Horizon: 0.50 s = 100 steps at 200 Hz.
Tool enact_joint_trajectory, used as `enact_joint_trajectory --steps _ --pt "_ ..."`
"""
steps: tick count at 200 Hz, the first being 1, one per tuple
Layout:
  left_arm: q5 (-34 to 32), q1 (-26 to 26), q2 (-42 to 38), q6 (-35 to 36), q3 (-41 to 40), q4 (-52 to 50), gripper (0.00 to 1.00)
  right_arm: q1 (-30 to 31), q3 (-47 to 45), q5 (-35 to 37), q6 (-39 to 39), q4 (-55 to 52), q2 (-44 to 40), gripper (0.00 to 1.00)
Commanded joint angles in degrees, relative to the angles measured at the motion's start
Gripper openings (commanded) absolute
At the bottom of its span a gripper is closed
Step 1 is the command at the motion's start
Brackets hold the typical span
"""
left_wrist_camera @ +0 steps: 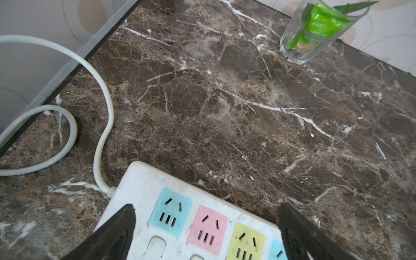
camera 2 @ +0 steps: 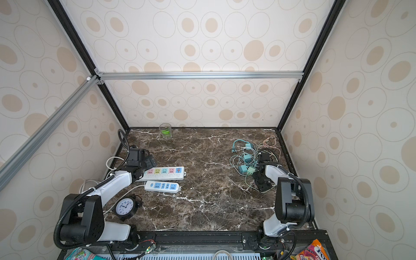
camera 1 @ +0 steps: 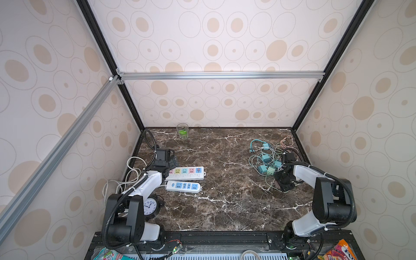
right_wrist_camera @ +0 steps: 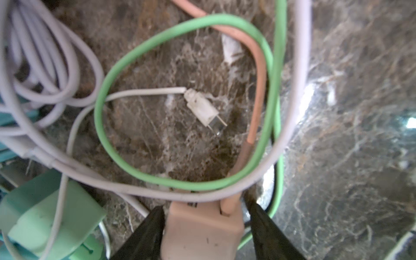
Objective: Insert plugs into power strip
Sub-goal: Pick up the plug from the middle-right of the table, then move the socket to the center of the table.
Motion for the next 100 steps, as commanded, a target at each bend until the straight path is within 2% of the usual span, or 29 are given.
enact_joint_trajectory --steps 1,66,80,97,100 --pt "-0.42 0.52 1.85 0.58 3.74 -2.44 0.98 -0.25 -1.39 2.13 1.66 -0.93 -0.82 0.56" --pt "-0.18 4.80 14.58 5.47 14.24 -6.40 0.98 -0.23 -4.67 7.77 -2.89 -0.89 -15.92 0.29" --pt "-1.84 5.26 17.42 5.41 16.72 -7.56 0.98 -0.19 -5.22 9.20 -5.30 -0.74 -20.37 0.19" --pt "-5.19 6.32 20.06 3.76 18.50 -9.70 0.98 -0.02 -5.94 10.06 -9.26 0.72 -25.67 0.00" --pt "-5.57 6.63 20.42 3.43 18.53 -9.93 0.98 -0.06 -5.99 10.06 -9.99 1.01 -26.48 0.00"
